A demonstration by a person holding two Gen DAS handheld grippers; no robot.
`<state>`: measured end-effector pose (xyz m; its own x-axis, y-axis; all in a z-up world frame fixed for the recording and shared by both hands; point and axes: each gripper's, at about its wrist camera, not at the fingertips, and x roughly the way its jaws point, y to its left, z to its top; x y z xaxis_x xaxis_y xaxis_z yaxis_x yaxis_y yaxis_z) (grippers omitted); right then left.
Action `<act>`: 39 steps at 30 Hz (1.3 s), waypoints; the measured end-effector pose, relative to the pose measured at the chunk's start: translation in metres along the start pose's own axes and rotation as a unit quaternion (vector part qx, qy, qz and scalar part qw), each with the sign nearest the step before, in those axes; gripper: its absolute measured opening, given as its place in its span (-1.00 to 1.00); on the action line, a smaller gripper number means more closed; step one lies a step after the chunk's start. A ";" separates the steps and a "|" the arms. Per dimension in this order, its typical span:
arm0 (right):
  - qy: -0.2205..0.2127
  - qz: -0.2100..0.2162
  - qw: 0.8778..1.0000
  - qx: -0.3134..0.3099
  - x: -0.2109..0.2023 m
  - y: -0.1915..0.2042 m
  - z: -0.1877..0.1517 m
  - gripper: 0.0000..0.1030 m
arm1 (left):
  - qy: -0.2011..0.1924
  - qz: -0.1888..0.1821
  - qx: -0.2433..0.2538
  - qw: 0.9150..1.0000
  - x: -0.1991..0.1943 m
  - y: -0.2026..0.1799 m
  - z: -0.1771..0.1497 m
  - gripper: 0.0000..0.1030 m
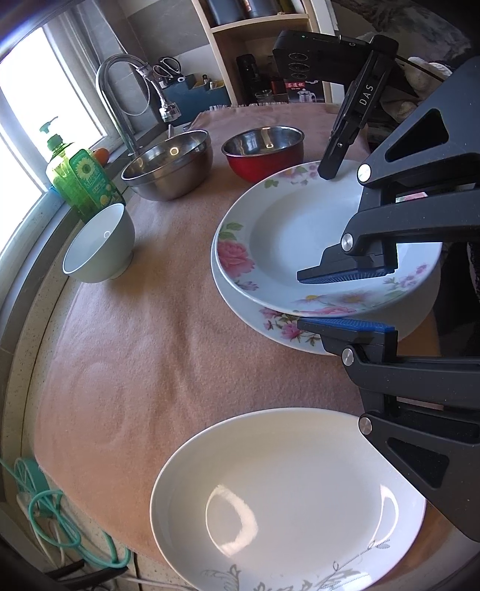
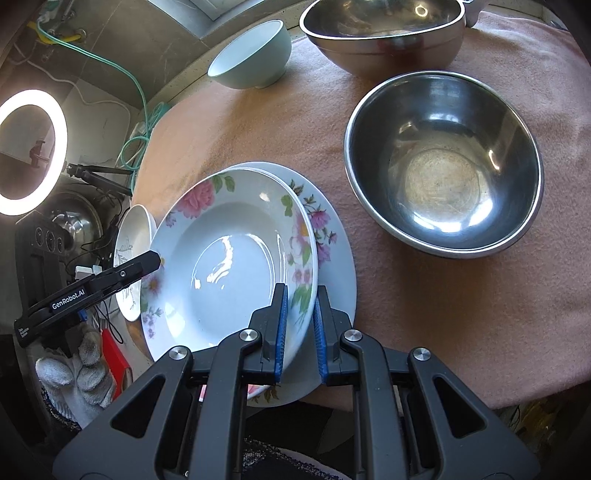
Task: Organize plates and bowls
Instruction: 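Lower the pink-rose plate onto the pink-flower plate and open grippers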
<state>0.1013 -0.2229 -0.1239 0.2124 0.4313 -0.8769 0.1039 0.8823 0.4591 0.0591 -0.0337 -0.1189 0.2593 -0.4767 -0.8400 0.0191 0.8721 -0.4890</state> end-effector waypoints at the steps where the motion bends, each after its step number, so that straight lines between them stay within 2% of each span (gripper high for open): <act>1: 0.001 -0.001 1.000 0.000 0.000 0.000 0.000 -0.73 | 0.001 0.000 0.001 1.000 0.001 0.000 0.000 -0.69; 12: 0.007 -0.005 1.000 -0.008 0.004 -0.001 -0.003 -0.73 | 0.014 0.008 0.002 1.000 0.010 0.004 -0.003 -0.69; 20: 0.008 -0.005 1.000 -0.016 0.004 0.002 -0.003 -0.57 | 0.014 0.020 0.018 1.000 0.009 0.000 -0.005 -0.69; 25: 0.007 -0.025 0.999 -0.036 0.003 0.009 -0.004 -0.56 | 0.016 0.026 0.027 0.999 0.011 -0.003 -0.005 -0.69; 32: 0.004 -0.043 0.998 -0.053 0.002 0.014 -0.006 -0.56 | 0.016 0.056 0.057 0.997 0.011 -0.011 -0.004 -0.69; 39: 0.005 -0.050 0.997 -0.058 0.002 0.016 -0.007 -0.56 | 0.020 0.058 0.063 0.996 0.011 -0.010 -0.005 -0.69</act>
<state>0.0969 -0.2064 -0.1195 0.1966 0.3412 -0.9192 0.0101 0.9367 0.3499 0.0570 -0.0481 -0.1242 0.2288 -0.3734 -0.8990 0.1125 0.9275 -0.3566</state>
